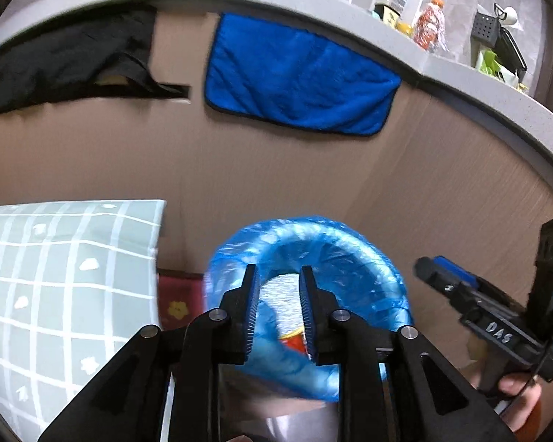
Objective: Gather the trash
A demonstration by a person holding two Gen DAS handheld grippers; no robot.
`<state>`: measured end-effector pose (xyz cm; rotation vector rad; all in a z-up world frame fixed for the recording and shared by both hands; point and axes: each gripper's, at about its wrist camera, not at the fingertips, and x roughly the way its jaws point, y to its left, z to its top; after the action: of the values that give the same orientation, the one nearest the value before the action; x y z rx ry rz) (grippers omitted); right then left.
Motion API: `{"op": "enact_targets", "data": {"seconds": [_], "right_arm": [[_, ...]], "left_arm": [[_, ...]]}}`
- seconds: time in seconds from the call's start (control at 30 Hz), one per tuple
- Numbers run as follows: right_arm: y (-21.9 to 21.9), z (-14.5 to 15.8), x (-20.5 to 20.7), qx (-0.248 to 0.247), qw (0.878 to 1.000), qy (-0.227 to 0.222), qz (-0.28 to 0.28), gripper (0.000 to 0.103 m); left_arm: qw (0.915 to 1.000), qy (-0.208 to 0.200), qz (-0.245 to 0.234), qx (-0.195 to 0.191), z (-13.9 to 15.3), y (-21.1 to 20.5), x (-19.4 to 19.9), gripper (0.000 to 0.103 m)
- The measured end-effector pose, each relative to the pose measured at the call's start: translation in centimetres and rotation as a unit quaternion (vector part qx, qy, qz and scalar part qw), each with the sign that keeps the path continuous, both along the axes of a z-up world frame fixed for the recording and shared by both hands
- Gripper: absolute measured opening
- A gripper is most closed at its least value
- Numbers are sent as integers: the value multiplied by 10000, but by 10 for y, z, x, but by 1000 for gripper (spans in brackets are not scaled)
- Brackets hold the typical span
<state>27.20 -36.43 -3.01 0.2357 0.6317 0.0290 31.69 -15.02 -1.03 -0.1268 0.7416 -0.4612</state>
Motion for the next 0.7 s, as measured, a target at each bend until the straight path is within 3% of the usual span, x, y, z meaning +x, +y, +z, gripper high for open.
{"op": "enact_targets", "data": {"seconds": [0.07, 0.23, 0.4, 0.7], "right_arm": [[4, 7, -12, 27, 10000, -85, -4, 56], [24, 31, -50, 157, 9989, -415, 157, 56], [61, 49, -101, -126, 9969, -654, 430, 59], [134, 46, -201, -617, 9902, -919, 852, 64]], "left_arm": [[9998, -139, 145, 79, 7, 9, -13, 33], [9946, -805, 539, 373, 32, 39, -75, 34], [9865, -1209, 871, 684, 39, 70, -153, 34], [9829, -1130, 1033, 1022, 31, 110, -245, 34]]}}
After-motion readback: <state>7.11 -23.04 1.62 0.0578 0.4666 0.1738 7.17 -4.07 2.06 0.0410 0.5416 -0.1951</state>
